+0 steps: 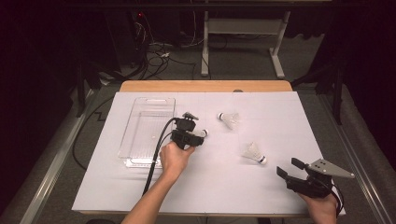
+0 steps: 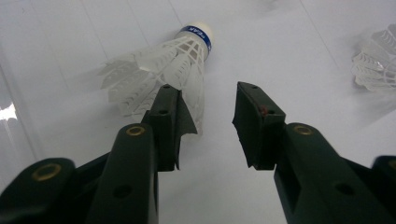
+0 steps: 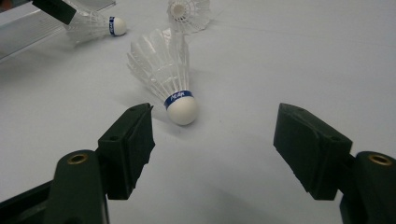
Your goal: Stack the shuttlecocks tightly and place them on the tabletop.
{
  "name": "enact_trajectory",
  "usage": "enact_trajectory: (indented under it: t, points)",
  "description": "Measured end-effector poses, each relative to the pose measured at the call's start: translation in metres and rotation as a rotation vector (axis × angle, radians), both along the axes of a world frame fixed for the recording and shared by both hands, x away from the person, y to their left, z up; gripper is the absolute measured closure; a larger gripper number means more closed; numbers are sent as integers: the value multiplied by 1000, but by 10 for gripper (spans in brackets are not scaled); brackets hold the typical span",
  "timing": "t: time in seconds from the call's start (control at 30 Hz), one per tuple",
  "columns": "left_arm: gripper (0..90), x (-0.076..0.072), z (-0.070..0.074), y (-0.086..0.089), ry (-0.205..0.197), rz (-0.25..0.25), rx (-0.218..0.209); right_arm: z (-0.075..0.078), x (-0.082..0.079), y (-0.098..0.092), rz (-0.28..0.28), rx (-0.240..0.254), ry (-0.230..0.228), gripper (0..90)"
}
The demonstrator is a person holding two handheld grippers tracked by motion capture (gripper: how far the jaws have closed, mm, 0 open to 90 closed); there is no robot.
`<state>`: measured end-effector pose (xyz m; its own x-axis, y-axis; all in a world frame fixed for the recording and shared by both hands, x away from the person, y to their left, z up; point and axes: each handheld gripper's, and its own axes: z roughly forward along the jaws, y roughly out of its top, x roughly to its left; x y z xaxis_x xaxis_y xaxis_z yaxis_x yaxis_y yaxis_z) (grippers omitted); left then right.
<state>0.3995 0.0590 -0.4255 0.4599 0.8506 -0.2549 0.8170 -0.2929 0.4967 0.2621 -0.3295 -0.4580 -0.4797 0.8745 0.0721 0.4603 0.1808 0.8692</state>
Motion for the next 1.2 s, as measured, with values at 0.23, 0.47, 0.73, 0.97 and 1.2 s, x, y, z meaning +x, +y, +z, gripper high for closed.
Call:
enact_trajectory:
  t: [0.23,0.47,0.73,0.97,1.2]
  points:
    - [749,0,0,-1,-6,4,-3,0,0,0,0,-1,0,290]
    - [804,1,1,-1,-14,-1,-3,0,0,0,-2,2,2,290]
    - [878,0,1,0,-22,-14,0,0,0,0,-1,3,3,290]
    - [894,0,2,1,-32,-24,-1,0,0,0,-2,2,3,290]
    - [895,-1,5,4,-44,-33,-1,0,0,0,-1,3,3,290]
